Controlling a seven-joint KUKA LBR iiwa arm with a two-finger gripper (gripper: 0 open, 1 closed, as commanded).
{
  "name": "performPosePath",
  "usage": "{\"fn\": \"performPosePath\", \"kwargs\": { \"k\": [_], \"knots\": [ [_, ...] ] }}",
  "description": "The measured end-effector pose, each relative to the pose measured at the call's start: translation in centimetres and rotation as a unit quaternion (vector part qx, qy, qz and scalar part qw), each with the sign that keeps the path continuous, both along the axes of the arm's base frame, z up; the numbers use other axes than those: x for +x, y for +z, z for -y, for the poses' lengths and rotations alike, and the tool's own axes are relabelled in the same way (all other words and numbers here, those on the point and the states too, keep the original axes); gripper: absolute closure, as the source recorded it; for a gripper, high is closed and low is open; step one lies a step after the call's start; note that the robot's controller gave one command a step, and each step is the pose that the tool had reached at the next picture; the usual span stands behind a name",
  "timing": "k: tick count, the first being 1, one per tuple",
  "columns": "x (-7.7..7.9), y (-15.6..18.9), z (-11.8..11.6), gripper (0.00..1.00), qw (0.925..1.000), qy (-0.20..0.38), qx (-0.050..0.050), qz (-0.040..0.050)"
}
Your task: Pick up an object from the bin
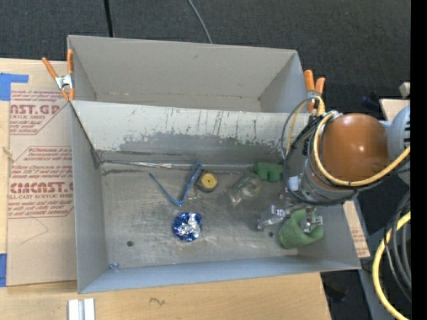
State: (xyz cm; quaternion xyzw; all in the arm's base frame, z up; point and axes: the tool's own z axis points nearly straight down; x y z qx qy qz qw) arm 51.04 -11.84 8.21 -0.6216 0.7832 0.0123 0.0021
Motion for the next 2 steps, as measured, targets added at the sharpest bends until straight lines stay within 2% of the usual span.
{"fn": "performPosePath", "kwargs": {
  "k": [1, 2],
  "knots": [
    [0.5, 0.2, 0.6, 1.0, 0.9999, 0.0, -0.004, 0.0108],
    [0.9, 14.7, 0.4, 1.0, 0.9799, 0.199, -0.009, 0.0101]
  ]
}}
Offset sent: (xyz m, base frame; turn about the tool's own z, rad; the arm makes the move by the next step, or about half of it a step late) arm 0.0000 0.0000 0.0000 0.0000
